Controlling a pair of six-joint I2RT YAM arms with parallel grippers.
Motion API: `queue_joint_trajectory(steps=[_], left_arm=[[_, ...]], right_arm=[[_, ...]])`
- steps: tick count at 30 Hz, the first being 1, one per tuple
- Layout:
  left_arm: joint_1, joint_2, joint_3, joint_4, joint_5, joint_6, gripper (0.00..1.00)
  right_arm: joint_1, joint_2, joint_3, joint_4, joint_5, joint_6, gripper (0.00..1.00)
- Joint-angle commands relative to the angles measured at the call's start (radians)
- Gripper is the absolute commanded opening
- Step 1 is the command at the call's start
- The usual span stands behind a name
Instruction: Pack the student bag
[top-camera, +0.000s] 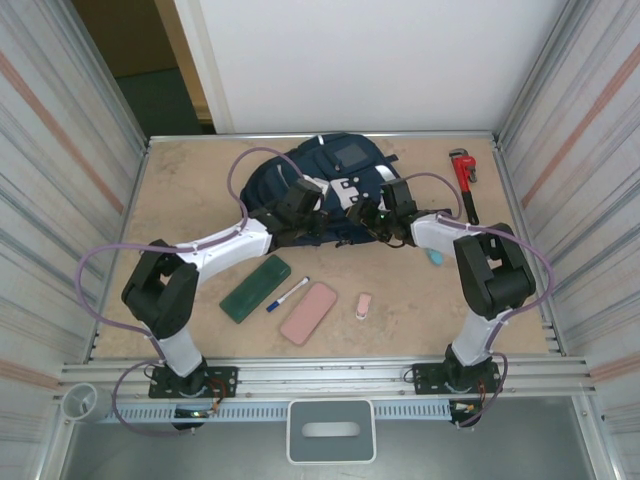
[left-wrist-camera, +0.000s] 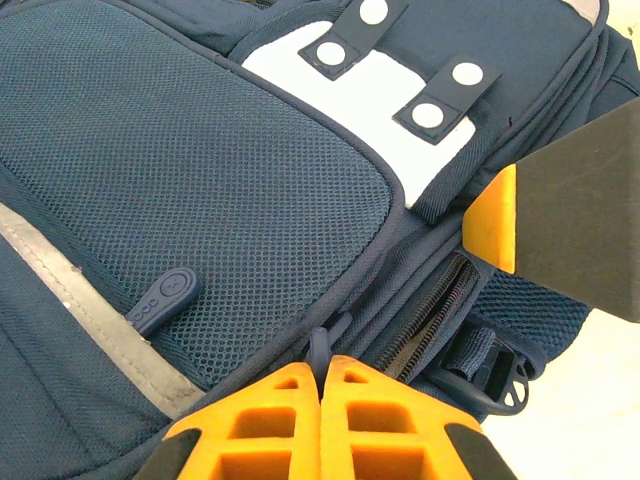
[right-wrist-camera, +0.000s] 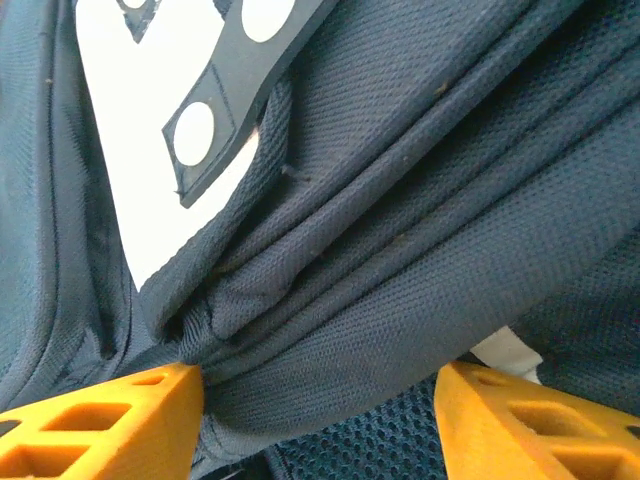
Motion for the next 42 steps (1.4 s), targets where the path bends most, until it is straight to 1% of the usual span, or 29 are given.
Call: queue_joint_trajectory(steps=[1, 4, 6, 9, 12, 16, 20, 22, 24, 27, 29, 32, 35, 38, 42], left_arm=[[-0.017, -0.027, 0.004, 0.058, 0.019, 0.002, 0.00], [-0.018, -0.038, -0.017, 0.050, -0.015, 0.032, 0.00], [-0.016, -0.050, -0.031, 0.053, -0.051, 0.066, 0.00], [-0.001, -0.062, -0.047, 0.048, -0.103, 0.117, 0.00], [0.023, -0.080, -0.061, 0.034, -0.153, 0.149, 0.00], [0.073, -0.109, -0.088, 0.038, -0.178, 0.166, 0.00], [0.121, -0.112, -0.093, 0.035, -0.202, 0.180, 0.00], [0.131, -0.116, -0.091, 0.029, -0.192, 0.182, 0.00], [0.124, -0.130, -0.089, 0.033, -0.140, 0.167, 0.00], [0.097, -0.148, -0.092, 0.061, -0.036, 0.110, 0.00], [0.076, -0.151, -0.083, 0.084, 0.025, 0.073, 0.00], [0.036, -0.130, -0.038, 0.085, 0.059, 0.052, 0.00], [0.000, -0.091, 0.012, 0.078, 0.085, 0.041, 0.00], [-0.027, -0.053, 0.045, 0.084, 0.110, 0.028, 0.00], [-0.041, -0.011, 0.079, 0.086, 0.120, 0.028, 0.00]], right_arm=[[-0.006, 0.037, 0.020, 0.021, 0.068, 0.012, 0.48], [-0.026, 0.020, 0.010, 0.022, 0.096, -0.020, 0.22], [-0.042, 0.005, 0.003, 0.020, 0.106, -0.041, 0.12], [-0.072, -0.021, -0.004, 0.017, 0.088, -0.076, 0.04], [-0.101, -0.051, -0.017, 0.022, 0.046, -0.120, 0.00], [-0.134, -0.080, -0.023, 0.012, -0.008, -0.178, 0.00], [-0.167, -0.074, 0.019, -0.040, -0.097, -0.249, 0.00], [-0.182, -0.053, 0.062, -0.086, -0.145, -0.283, 0.00], [-0.192, -0.010, 0.123, -0.131, -0.215, -0.301, 0.00], [-0.188, 0.050, 0.199, -0.129, -0.305, -0.267, 0.04], [-0.175, 0.080, 0.252, -0.138, -0.332, -0.249, 0.07], [-0.161, 0.110, 0.348, -0.244, -0.307, -0.280, 0.13], [-0.171, 0.091, 0.387, -0.370, -0.207, -0.346, 0.25], [-0.186, 0.005, 0.311, -0.395, -0.120, -0.373, 0.36], [-0.166, -0.136, 0.139, -0.340, -0.111, -0.337, 0.51]])
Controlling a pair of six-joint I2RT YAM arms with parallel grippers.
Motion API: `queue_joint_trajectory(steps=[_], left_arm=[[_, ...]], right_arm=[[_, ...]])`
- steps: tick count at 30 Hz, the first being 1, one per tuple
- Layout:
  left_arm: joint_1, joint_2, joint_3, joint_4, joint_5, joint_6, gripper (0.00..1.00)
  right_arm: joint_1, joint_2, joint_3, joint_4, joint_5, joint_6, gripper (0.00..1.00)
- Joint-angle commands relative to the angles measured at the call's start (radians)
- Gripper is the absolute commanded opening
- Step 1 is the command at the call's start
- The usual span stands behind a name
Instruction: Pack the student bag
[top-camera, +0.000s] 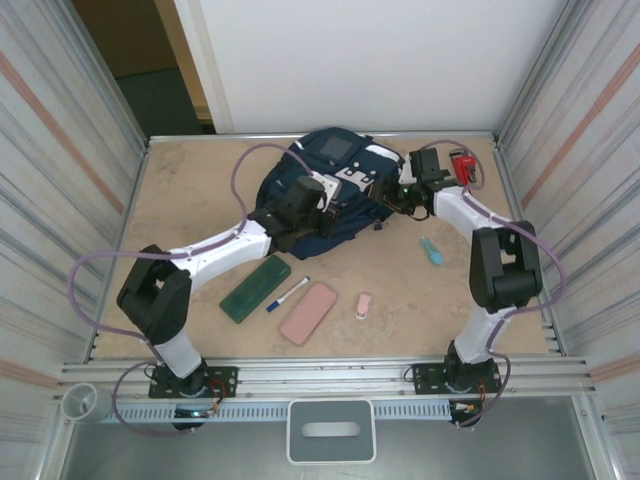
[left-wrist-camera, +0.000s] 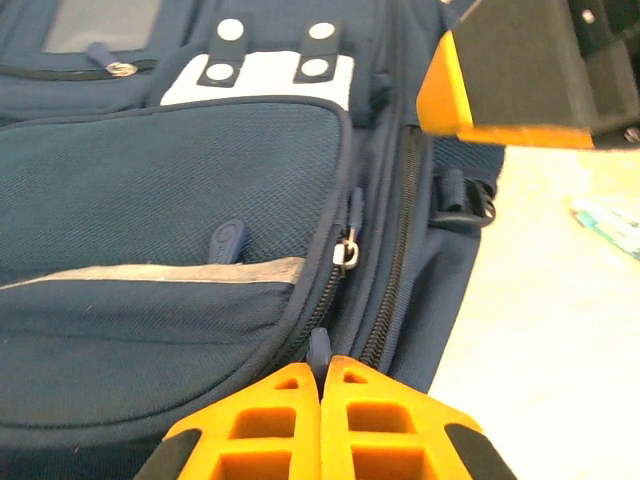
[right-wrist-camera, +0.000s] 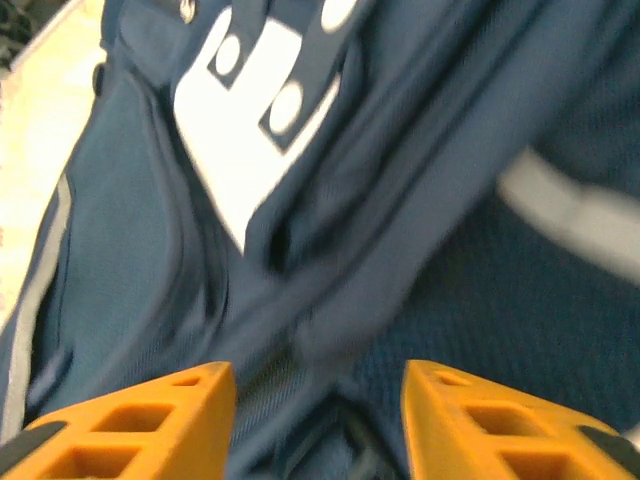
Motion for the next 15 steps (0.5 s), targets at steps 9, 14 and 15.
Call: queue_joint_trajectory(steps=[9, 14, 15], left_arm=[[-0.015, 0.035, 0.061, 0.045, 0.041, -0.011, 0.00], [-0.016, 0.024, 0.038, 0.047, 0.037, -0.016, 0.00], [-0.016, 0.020, 0.035, 0.047, 0.037, -0.016, 0.00]], right_arm=[[0.058, -0.255, -0.377, 0.270, -0.036, 0.261, 0.77], [0.111, -0.143, -0.328, 0.399, -0.016, 0.365, 0.72], [0.119, -0.125, -0.318, 0.403, -0.007, 0.367, 0.68]])
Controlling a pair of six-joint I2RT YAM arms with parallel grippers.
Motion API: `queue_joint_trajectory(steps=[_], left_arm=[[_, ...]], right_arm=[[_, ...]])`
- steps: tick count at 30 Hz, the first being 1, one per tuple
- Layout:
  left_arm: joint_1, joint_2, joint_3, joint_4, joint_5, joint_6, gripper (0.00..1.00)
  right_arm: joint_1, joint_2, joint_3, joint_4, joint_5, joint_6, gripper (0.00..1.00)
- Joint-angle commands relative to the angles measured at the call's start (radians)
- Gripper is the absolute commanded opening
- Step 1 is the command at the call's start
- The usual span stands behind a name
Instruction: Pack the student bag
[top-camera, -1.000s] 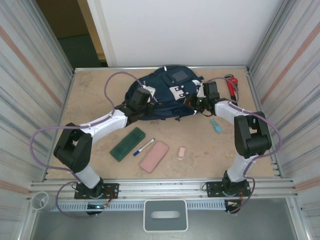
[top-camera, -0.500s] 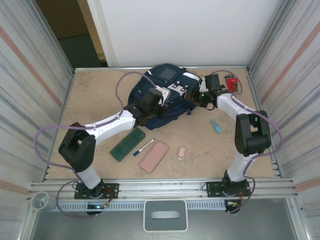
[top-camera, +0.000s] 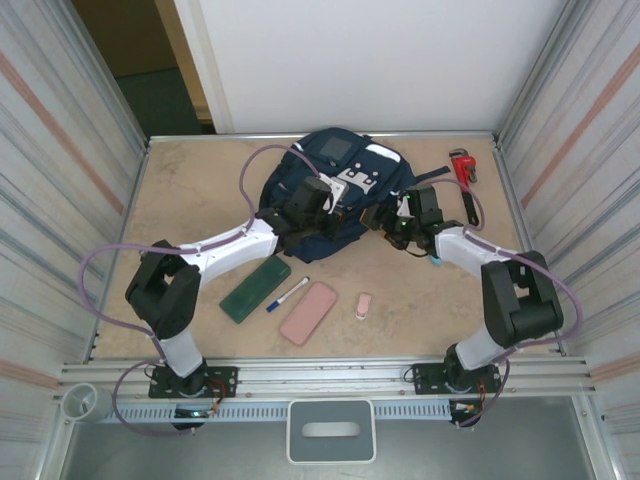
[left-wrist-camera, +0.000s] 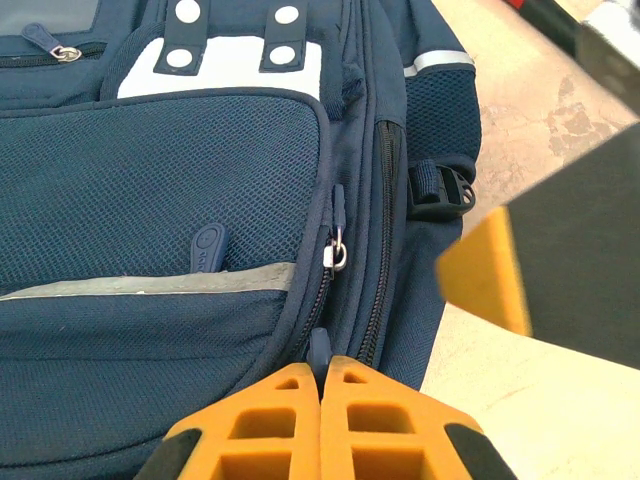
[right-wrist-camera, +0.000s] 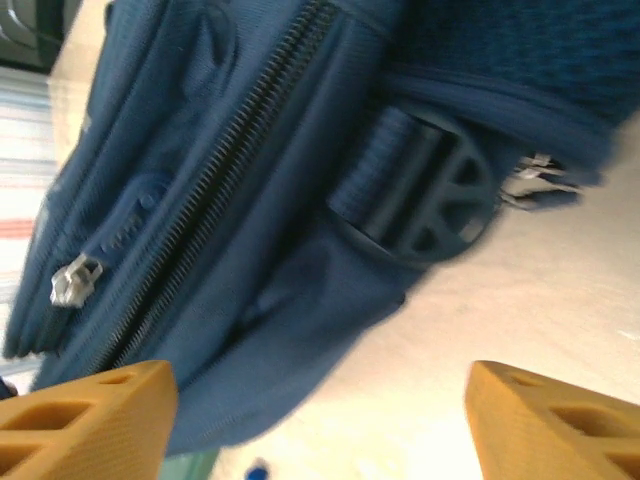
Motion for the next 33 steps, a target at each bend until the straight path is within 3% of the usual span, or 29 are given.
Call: queue_joint_trajectory(steps=[1, 7, 11, 23, 29, 33], left_arm=[[-0.007, -0.026, 0.009, 0.047, -0.001, -0.008, 0.00], [-0.007, -0.047, -0.010, 0.044, -0.031, 0.016, 0.00], [0.012, -0.061, -0.029, 0.041, -0.067, 0.048, 0.00], [0.204, -0.132, -0.146, 0.055, -0.093, 0.096, 0.00], [0.229, -0.160, -0.179, 0.087, -0.069, 0.107, 0.00], [0.267, -0.153, -0.172, 0.080, -0.092, 0.107, 0.00]], right_arm=[[0.031, 0.062, 0.044, 0.109, 0.016, 0.094, 0.63], [0.000, 0.060, -0.013, 0.163, 0.063, 0.106, 0.19], [-0.053, 0.018, -0.044, 0.162, 0.078, 0.090, 0.02], [-0.137, -0.065, -0.092, 0.159, 0.064, 0.068, 0.00], [-0.117, -0.042, -0.070, 0.180, 0.032, 0.062, 0.00], [-0.139, -0.004, -0.003, 0.085, -0.043, -0.020, 0.00]])
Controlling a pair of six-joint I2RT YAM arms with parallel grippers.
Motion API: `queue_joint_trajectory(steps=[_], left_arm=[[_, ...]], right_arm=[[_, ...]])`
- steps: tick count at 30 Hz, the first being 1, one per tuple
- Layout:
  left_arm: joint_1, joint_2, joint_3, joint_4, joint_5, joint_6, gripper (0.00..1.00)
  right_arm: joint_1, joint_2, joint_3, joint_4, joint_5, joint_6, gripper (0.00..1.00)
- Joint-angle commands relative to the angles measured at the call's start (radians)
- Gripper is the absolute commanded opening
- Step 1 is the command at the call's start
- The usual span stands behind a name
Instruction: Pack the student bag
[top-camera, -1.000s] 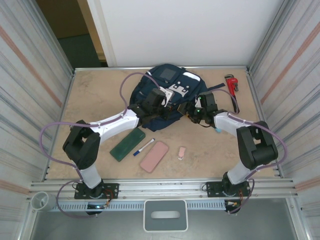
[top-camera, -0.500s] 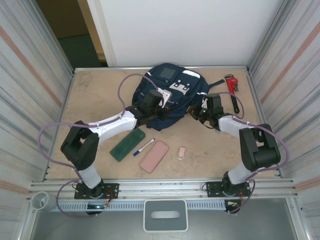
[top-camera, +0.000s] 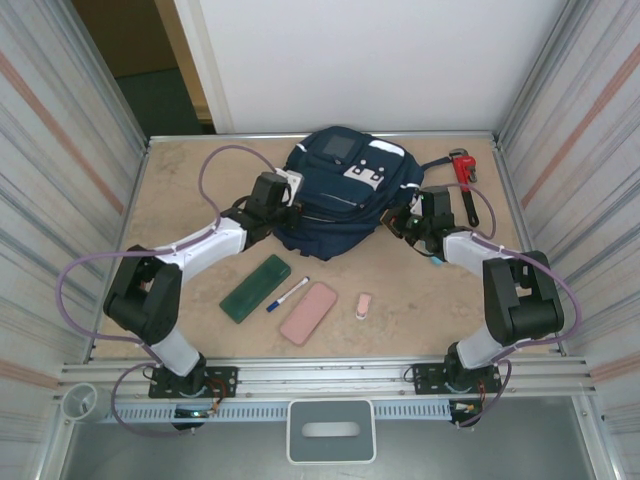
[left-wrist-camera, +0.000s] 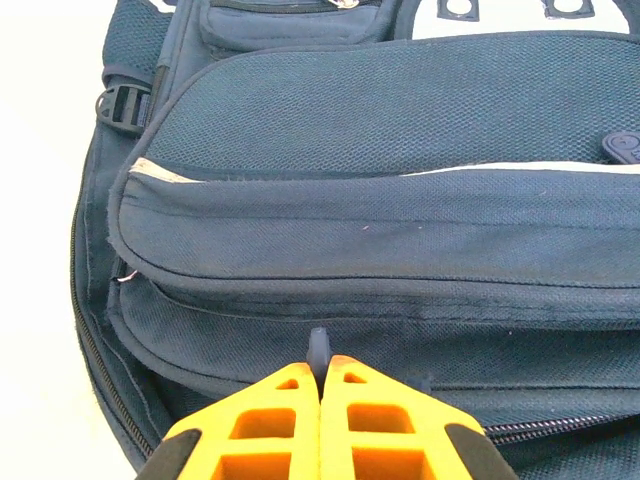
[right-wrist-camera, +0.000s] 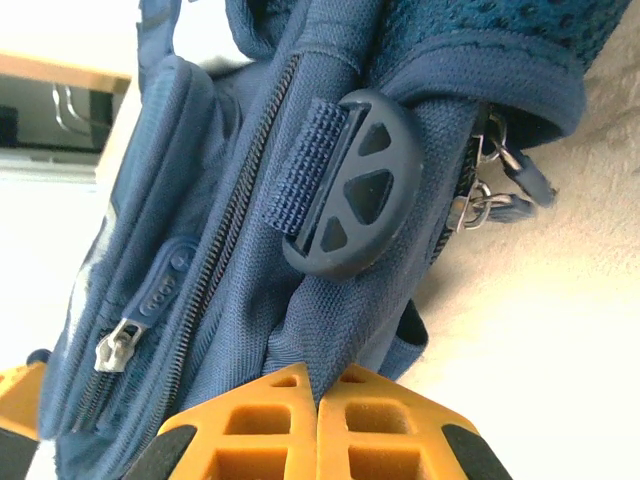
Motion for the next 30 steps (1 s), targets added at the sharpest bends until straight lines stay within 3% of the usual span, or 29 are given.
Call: queue_joint_trajectory(steps=[1, 4, 8, 15, 16, 21, 26, 30], left_arm=[[0.051, -0.057, -0.004, 0.025, -0.076, 0.028, 0.00], [0.066, -0.066, 0.007, 0.026, -0.048, 0.026, 0.00], [0.051, -0.070, 0.027, 0.056, 0.072, -0.034, 0.00], [-0.109, -0.057, 0.105, 0.046, 0.111, -0.066, 0.00], [-0.129, -0.052, 0.113, 0.046, 0.113, -0.073, 0.00], [-0.214, -0.009, 0.161, 0.029, 0.065, -0.081, 0.00], [-0.254, 0.028, 0.193, 0.019, 0.055, -0.079, 0.00], [-0.275, 0.039, 0.199, 0.027, 0.056, -0.081, 0.00]], right_arm=[[-0.033, 0.025, 0.092, -0.089, -0.039, -0.113, 0.00], [-0.049, 0.065, 0.167, -0.181, -0.072, -0.179, 0.00], [-0.051, 0.126, 0.262, -0.213, -0.087, -0.195, 0.00], [-0.093, 0.180, 0.402, -0.390, -0.043, -0.299, 0.09], [-0.103, 0.165, 0.395, -0.403, -0.035, -0.309, 0.13], [-0.133, -0.004, 0.256, -0.405, -0.051, -0.290, 0.53], [-0.111, -0.201, 0.044, -0.362, -0.060, -0.196, 0.76], [-0.026, -0.271, -0.053, -0.331, 0.036, -0.148, 0.80]])
